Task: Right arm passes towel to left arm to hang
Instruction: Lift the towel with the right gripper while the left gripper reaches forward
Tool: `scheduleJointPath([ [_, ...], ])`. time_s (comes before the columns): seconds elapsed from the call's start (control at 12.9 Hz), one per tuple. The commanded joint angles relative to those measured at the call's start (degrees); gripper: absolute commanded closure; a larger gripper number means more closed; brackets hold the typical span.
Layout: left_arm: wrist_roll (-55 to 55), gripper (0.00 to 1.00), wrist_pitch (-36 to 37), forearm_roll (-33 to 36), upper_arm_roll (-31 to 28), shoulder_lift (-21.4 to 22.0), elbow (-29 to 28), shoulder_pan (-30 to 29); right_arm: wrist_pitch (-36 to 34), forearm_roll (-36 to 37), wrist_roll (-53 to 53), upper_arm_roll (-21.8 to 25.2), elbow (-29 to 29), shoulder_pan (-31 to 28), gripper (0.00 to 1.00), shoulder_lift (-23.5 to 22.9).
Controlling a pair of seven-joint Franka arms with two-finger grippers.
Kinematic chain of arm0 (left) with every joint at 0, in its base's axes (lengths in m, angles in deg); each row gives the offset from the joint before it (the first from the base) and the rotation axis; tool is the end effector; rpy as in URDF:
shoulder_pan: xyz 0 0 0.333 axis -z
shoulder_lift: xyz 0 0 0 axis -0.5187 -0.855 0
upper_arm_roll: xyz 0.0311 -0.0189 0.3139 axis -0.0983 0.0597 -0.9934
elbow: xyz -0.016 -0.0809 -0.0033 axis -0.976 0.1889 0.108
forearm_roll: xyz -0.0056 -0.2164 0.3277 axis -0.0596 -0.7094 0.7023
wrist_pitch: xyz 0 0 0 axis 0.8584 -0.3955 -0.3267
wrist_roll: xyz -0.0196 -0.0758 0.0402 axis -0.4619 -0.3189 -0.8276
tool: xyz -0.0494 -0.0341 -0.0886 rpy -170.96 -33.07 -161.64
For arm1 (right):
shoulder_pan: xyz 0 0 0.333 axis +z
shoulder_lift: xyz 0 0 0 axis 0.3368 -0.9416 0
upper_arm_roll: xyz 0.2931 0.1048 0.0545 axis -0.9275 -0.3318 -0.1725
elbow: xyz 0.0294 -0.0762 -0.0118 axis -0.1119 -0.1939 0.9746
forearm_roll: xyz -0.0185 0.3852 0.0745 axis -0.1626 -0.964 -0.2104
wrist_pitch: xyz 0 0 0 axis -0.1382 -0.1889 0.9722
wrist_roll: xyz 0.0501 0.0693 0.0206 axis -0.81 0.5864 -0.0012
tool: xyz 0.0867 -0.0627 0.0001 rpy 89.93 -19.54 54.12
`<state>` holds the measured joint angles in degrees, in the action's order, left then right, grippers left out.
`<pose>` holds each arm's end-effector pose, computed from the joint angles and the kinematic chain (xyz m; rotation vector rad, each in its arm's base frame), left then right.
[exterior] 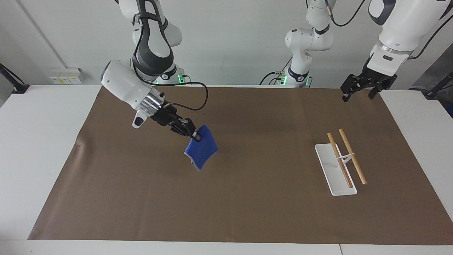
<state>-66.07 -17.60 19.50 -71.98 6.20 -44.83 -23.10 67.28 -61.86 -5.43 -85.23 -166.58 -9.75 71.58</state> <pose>0.5517 -0.0563 0.6380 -3.1132 -0.2980 -0.0180 0.6079 0.1633 0.4741 -2.1349 0.6540 -0.0642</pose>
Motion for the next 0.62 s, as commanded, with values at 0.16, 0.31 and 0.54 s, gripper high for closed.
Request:
scheduleJointPath([
  [0.16, -17.2, 0.0, -13.5, -0.6, -0.3, 7.7, -15.7, 2.4, 11.1, -15.5, -8.0, -0.3, 0.8, 9.4, 1.0, -1.1],
  [0.31, -23.5, 0.0, -18.9, -0.6, 1.9, 10.8, -22.3, 2.4, 16.3, -23.1, -9.1, -0.3, 0.7, 13.3, 1.0, -1.1],
  [0.54, -33.8, 0.0, -24.7, -1.5, 2.8, 11.6, -25.2, 2.4, 23.2, -32.9, -9.0, -0.3, 0.9, 19.1, 1.0, -1.4],
])
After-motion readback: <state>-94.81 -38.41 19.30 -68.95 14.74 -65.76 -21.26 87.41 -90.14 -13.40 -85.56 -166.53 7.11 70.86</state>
